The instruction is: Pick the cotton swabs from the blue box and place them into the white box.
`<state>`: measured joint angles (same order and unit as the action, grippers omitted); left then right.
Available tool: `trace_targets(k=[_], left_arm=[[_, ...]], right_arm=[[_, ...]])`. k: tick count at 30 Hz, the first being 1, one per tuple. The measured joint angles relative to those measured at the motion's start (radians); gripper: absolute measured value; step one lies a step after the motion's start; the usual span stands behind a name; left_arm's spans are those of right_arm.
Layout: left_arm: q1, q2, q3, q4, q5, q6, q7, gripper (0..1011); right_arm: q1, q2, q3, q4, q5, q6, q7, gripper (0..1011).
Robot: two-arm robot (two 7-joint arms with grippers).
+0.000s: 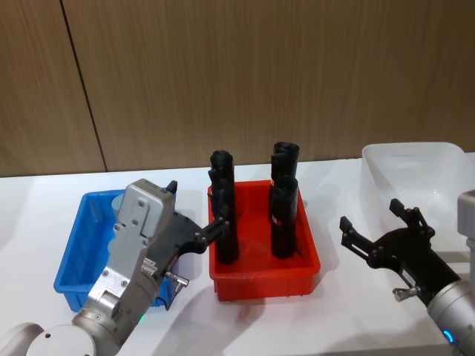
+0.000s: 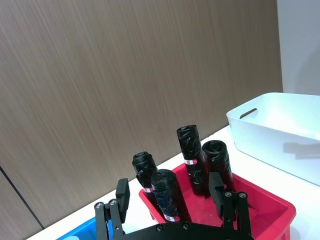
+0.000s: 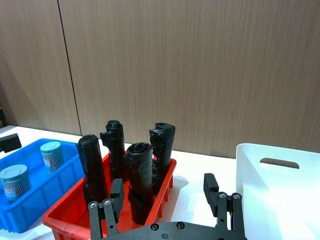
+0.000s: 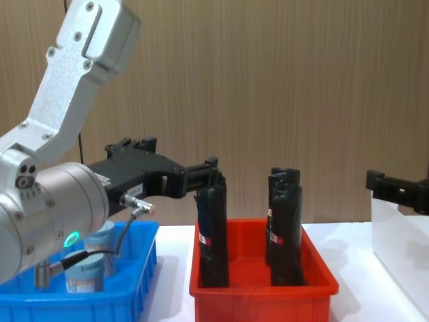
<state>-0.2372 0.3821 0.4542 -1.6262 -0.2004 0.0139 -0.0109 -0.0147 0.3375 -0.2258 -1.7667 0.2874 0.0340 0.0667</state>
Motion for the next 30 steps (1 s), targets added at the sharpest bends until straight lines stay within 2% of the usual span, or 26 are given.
trace_targets(k=[30], left_arm=[[0.0, 0.0, 0.0, 0.0, 0.0, 0.0, 0.0, 1003]], right_arm=[[0.0, 0.0, 0.0, 0.0, 0.0, 0.0, 0.0, 1002]])
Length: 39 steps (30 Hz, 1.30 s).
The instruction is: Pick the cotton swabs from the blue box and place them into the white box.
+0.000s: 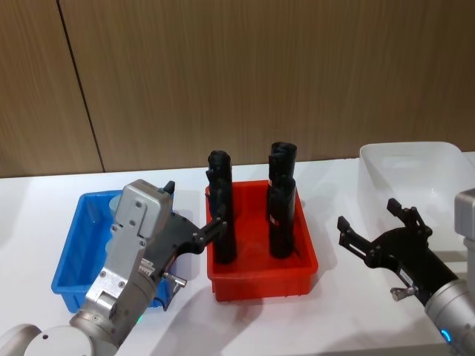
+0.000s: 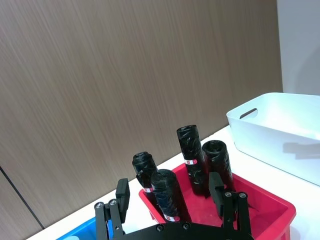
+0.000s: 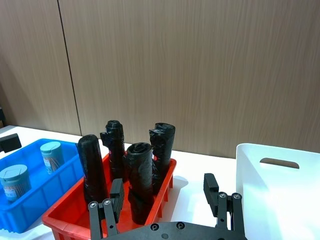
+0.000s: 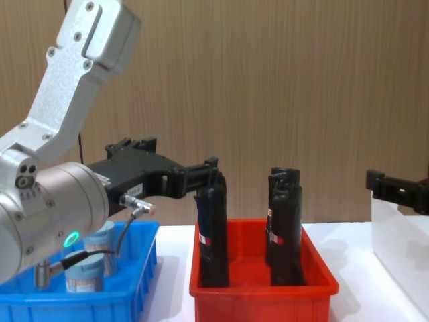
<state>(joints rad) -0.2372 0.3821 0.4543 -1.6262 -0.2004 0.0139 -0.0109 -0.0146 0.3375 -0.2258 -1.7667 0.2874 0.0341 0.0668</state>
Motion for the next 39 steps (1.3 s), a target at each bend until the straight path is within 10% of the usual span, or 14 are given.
trace_targets(k=[39], left_arm=[[0.012, 0.006, -0.013, 0.0, -0.023, 0.013, 0.047, 1003]], right_arm=[[0.0, 0.0, 0.0, 0.0, 0.0, 0.0, 0.0, 1002]])
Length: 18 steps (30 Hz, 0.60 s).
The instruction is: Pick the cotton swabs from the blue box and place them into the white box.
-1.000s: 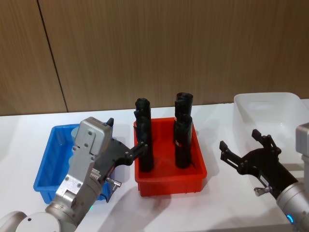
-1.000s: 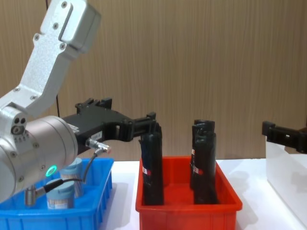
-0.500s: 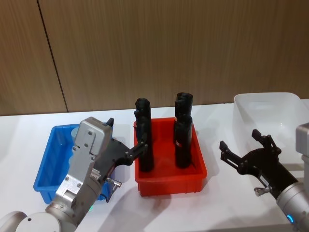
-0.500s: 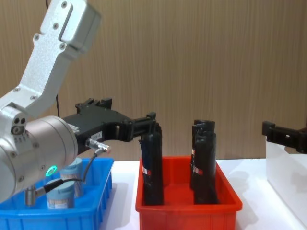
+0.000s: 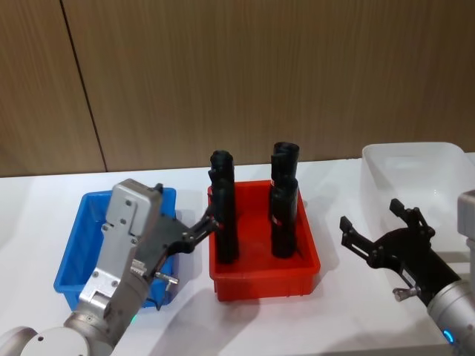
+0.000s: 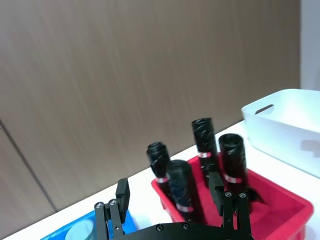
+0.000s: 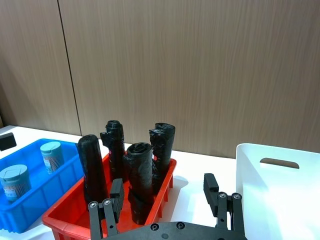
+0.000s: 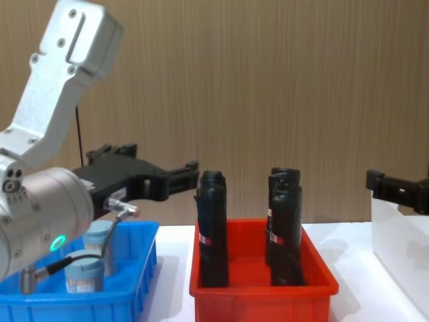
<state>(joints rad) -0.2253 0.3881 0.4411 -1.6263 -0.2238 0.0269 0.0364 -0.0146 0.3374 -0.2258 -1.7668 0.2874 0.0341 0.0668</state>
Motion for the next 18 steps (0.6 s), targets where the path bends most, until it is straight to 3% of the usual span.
trace_targets(k=[7, 18], left_arm=[[0.009, 0.004, -0.015, -0.001, -0.035, 0.042, 0.051, 1003], [-0.002, 0.001, -0.051, 0.036, -0.136, 0.117, 0.103, 1003]], right_arm=[[0.0, 0.0, 0.0, 0.0, 0.0, 0.0, 0.0, 1002], [0.0, 0.0, 0.0, 0.0, 0.0, 0.0, 0.0, 1002]])
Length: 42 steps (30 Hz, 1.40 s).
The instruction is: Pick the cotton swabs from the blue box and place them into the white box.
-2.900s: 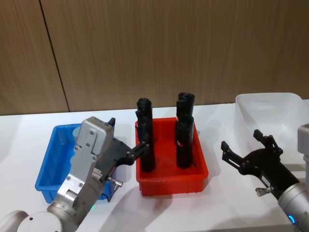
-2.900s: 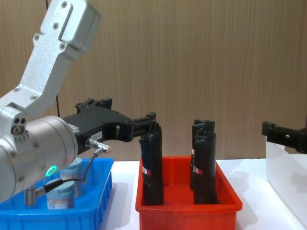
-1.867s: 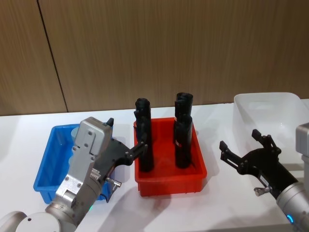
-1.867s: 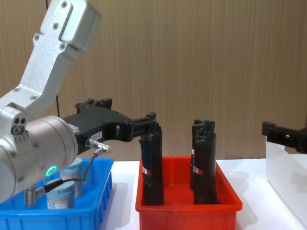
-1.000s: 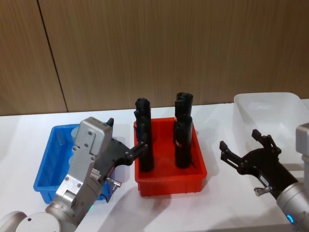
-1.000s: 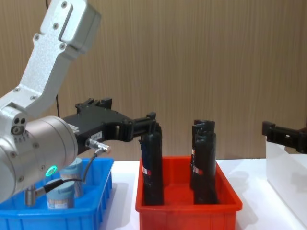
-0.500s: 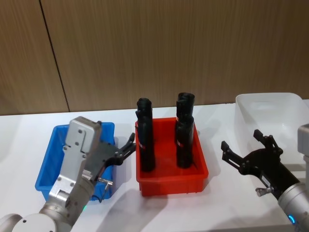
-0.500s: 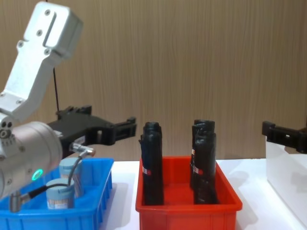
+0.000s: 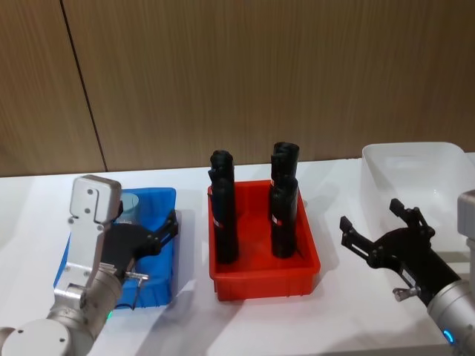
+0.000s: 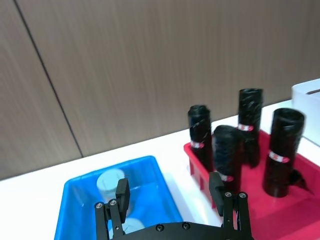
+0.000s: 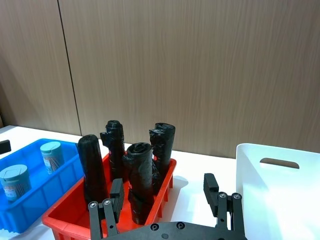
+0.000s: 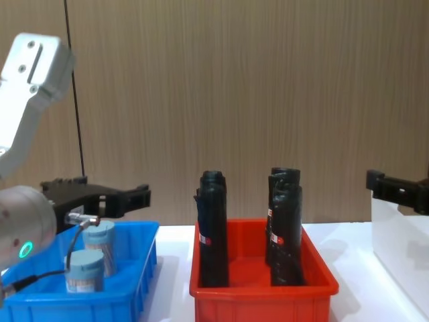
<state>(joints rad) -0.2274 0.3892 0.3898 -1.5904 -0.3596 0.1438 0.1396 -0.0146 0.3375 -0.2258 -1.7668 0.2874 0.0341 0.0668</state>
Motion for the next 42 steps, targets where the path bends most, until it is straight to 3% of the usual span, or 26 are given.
trace_targets(k=[18, 29, 42], left_arm=[[-0.096, -0.031, -0.053, 0.162, -0.114, 0.128, -0.054, 1003], [-0.134, -0.04, -0.072, 0.227, -0.138, 0.196, -0.076, 1003], [-0.158, -0.046, -0.084, 0.287, -0.146, 0.23, -0.105, 1003]], right_arm=[[0.0, 0.0, 0.0, 0.0, 0.0, 0.0, 0.0, 1002], [0.0, 0.0, 0.0, 0.0, 0.0, 0.0, 0.0, 1002], [0.0, 0.0, 0.0, 0.0, 0.0, 0.0, 0.0, 1002]])
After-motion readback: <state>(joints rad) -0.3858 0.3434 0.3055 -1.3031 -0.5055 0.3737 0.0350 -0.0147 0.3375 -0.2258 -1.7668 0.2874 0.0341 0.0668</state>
